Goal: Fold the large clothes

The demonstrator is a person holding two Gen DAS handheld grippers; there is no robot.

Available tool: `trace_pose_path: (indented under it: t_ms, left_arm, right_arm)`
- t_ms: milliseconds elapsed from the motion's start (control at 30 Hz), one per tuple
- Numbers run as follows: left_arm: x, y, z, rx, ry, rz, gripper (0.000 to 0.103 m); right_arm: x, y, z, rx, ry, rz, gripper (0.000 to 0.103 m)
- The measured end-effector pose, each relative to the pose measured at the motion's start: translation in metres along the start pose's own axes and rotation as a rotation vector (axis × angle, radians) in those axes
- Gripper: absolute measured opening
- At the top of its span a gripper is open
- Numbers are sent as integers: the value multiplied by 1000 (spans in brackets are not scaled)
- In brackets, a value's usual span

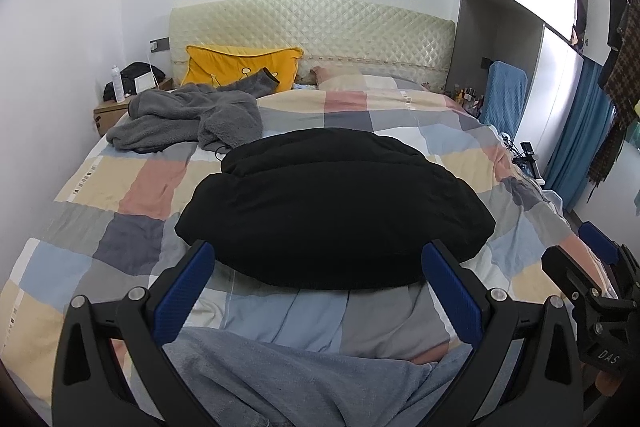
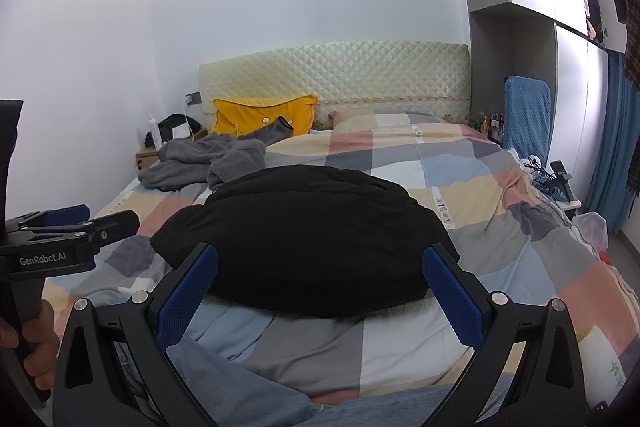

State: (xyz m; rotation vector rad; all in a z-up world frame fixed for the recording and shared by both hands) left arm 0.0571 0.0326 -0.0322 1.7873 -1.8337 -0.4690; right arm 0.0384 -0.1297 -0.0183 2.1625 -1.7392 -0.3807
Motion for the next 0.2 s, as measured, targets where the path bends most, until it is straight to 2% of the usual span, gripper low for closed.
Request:
trace_pose_path:
  t_ms: [200]
  left_arm:
    - [1, 1, 0, -6, -2, 4, 103]
  right_arm:
    - [-1, 0, 0, 0, -1, 1, 103]
Point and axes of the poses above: each gripper's, at about its wrist camera, not at the fingertips, and y roughly against the way its jaws point, x to its right, z to its underside, the point moved 5 cm from there along -y, roughly the way its jaws point, and after that the axes turned 4 degrees about y, right-handed, at the moved point
